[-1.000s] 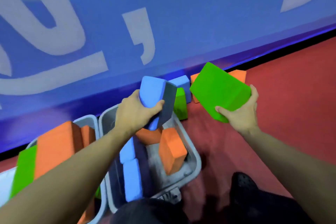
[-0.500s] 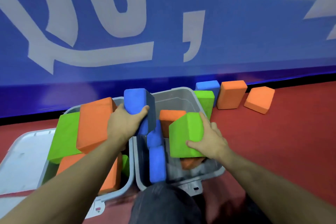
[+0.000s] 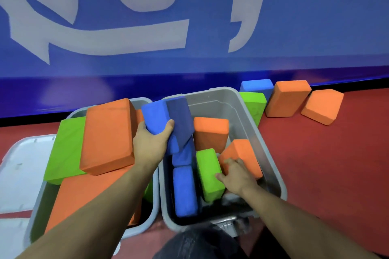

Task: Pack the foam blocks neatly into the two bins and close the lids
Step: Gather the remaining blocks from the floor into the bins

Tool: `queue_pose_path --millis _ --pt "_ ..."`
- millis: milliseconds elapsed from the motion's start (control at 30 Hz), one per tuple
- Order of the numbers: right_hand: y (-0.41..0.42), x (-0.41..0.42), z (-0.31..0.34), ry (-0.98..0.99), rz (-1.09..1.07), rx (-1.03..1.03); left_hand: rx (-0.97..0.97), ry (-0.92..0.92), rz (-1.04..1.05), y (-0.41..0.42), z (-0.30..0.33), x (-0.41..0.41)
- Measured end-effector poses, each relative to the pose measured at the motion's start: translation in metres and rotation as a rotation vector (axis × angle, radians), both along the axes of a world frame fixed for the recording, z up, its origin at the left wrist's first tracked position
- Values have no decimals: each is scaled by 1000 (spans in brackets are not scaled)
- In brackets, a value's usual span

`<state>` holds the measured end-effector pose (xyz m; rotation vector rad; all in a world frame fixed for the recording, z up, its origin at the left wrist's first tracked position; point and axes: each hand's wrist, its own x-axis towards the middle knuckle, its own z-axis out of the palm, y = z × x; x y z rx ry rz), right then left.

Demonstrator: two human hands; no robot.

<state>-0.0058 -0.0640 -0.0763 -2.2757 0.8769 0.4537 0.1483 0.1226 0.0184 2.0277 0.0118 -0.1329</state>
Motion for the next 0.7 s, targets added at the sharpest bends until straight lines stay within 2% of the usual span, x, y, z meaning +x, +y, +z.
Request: queue_pose_path --millis 100,167,267,367,700 --pt "-11 7 1 -79 -54 -8 -48 -23 -4 -7 -2 7" --pt "-19 17 4 -156 -103 -22 -32 -95 -80 -14 1 12" --pt "-30 33 11 -258 -144 -30 161 -261 -324 -26 6 29" --pt "-41 49 18 -302 -152 -38 343 -324 -507 -43 12 53" --pt "-109 80 27 -410 -155 -62 607 -483 -759 -110 38 106"
